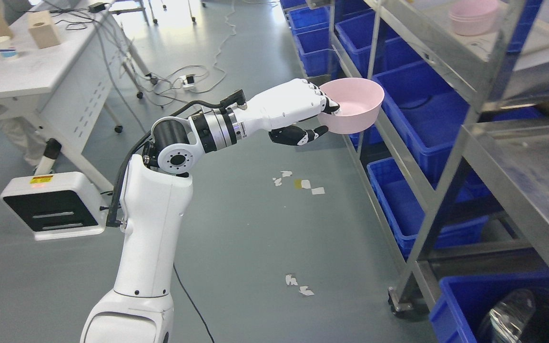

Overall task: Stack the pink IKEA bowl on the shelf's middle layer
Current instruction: 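Hold the pink bowl raised in the left hand while turning away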

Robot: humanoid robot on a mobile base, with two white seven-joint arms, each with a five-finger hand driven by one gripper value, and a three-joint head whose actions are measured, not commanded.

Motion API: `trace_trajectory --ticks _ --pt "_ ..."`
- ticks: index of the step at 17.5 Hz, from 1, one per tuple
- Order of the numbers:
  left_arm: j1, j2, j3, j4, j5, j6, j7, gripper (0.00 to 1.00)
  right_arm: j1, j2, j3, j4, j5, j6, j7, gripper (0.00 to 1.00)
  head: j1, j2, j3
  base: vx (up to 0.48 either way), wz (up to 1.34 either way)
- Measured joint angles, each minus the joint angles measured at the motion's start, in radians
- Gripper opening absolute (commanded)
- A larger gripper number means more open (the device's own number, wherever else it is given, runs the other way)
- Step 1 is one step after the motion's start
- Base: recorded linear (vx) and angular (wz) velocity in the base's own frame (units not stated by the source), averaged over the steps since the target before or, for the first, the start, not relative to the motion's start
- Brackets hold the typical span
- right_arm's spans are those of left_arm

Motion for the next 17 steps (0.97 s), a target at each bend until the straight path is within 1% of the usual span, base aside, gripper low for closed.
trace_trajectory --ticks 5,8,17 --pt "0.003 0.0 -0.001 -0.014 0.0 -0.001 0.001 0.01 0.0 0.0 0.0 0.0 0.0 -0.003 0.0 1.0 0.0 0.0 0.0 0.232 0.48" --pt "0.01 0.0 -0.001 -0.019 -0.001 -0.002 0.002 0.01 0.0 0.0 0.0 0.0 0.0 -0.003 0.0 1.0 0.0 0.0 0.0 0.334 0.23" --pt "0.071 0.0 0.003 -0.027 -0.002 -0.004 0.03 0.02 0.0 0.0 0.0 0.0 0.0 -0.004 0.006 1.0 0.0 0.0 0.0 0.358 -0.01"
